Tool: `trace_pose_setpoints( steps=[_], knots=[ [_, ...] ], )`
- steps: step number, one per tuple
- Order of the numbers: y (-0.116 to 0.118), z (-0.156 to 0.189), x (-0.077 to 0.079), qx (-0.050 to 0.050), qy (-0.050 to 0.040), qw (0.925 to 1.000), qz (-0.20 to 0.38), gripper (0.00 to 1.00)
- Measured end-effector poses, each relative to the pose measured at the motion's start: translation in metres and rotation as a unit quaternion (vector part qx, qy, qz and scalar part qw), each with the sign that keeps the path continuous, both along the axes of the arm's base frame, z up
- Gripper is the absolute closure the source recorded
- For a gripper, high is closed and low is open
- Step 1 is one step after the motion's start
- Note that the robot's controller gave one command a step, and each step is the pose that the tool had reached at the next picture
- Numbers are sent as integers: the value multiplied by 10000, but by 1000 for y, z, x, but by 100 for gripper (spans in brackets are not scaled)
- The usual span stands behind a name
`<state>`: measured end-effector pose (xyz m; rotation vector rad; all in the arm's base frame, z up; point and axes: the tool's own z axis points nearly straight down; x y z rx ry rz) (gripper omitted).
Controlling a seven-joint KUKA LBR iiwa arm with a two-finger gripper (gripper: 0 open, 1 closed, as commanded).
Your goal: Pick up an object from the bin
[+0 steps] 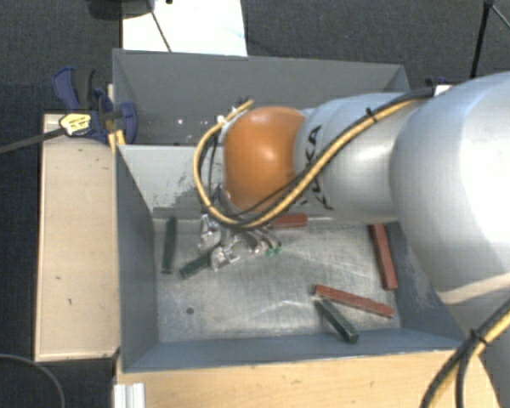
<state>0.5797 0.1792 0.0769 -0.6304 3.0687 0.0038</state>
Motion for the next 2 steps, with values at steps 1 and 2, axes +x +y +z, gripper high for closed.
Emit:
trace_pose_setpoints(
  steps=[1, 2],
  knots=[
    [-1, 10, -2, -18, 56, 10000, -4, 100],
    [-1, 32, -3, -23, 67, 10000, -7, 100]
  ],
)
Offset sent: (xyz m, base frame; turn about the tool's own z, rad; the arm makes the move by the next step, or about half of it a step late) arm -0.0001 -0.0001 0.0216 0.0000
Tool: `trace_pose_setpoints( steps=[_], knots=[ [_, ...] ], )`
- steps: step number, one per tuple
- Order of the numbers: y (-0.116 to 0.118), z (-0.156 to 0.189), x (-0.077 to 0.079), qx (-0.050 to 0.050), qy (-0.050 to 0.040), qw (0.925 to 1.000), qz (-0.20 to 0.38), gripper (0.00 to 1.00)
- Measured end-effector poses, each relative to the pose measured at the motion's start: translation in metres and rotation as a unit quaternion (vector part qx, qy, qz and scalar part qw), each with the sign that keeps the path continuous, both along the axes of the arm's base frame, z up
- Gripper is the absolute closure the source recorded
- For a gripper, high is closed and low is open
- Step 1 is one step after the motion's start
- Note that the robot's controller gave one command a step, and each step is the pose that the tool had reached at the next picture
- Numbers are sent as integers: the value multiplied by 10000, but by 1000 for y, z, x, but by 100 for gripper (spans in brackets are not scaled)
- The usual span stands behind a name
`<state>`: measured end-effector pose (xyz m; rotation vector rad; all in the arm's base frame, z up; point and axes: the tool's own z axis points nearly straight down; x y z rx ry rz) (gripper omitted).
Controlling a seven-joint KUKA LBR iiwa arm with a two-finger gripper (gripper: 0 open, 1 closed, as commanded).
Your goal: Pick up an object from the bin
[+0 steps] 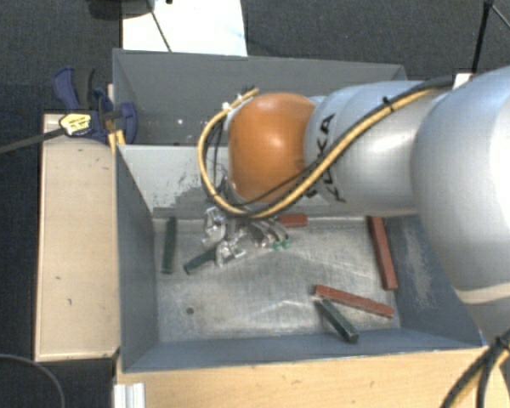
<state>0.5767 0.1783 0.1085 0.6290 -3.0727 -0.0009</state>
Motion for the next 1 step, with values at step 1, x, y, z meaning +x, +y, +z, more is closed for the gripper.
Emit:
trace_pose_setpoints(
  steps=[1],
  knots=[
    [0, 20, 2, 9, -36, 10000, -5, 100]
  ],
)
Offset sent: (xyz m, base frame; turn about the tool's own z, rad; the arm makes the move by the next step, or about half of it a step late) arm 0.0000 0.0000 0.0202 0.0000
